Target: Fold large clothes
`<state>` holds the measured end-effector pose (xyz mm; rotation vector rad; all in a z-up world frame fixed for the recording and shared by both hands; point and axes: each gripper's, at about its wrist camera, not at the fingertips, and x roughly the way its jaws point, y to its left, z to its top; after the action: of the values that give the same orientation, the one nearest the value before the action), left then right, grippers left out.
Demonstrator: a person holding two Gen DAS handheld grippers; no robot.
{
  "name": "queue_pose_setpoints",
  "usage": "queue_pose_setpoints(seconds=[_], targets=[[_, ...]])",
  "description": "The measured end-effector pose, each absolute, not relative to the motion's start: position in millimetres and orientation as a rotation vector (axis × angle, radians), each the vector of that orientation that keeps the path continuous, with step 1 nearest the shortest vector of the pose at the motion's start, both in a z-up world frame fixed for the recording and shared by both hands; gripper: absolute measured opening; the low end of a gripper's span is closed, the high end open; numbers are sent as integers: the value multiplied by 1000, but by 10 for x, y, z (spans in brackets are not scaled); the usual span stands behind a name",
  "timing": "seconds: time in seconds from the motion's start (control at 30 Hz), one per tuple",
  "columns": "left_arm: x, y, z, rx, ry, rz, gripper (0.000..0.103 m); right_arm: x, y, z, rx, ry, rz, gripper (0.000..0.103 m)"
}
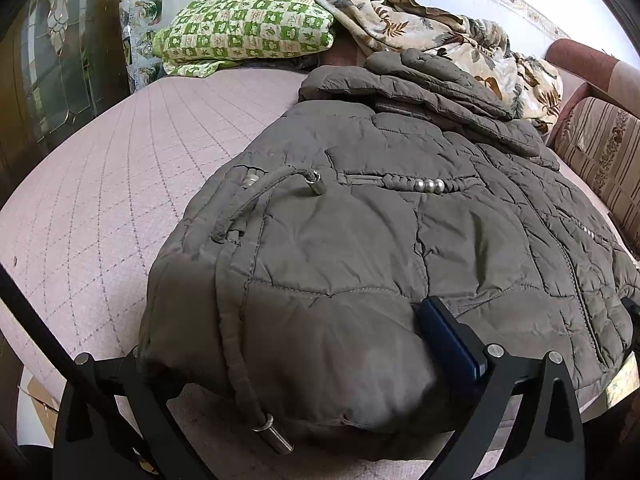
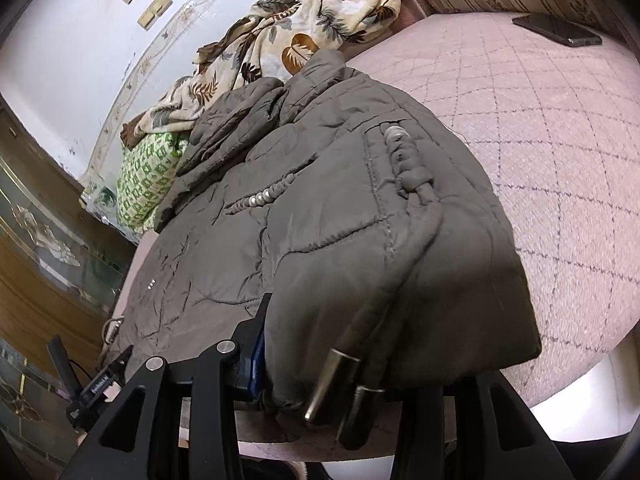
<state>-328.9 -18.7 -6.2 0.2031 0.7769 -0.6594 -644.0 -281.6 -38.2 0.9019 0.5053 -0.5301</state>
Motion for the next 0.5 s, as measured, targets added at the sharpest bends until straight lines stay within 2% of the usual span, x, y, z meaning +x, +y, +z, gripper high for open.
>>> queue_pose_setpoints(seconds=[0.07,0.23,0.5], targets=[[-3305,-197,-59,209,770,-659,96,-6416,-2807,-372,882,518,-535,47],[-3369,-230,-13,231,732,-661,70,-6407,-2791,-362,859,527,-543,48],[-3435,-252,15,276,689,-667,58,-6404,-2781,-360,831,538,-548,48]])
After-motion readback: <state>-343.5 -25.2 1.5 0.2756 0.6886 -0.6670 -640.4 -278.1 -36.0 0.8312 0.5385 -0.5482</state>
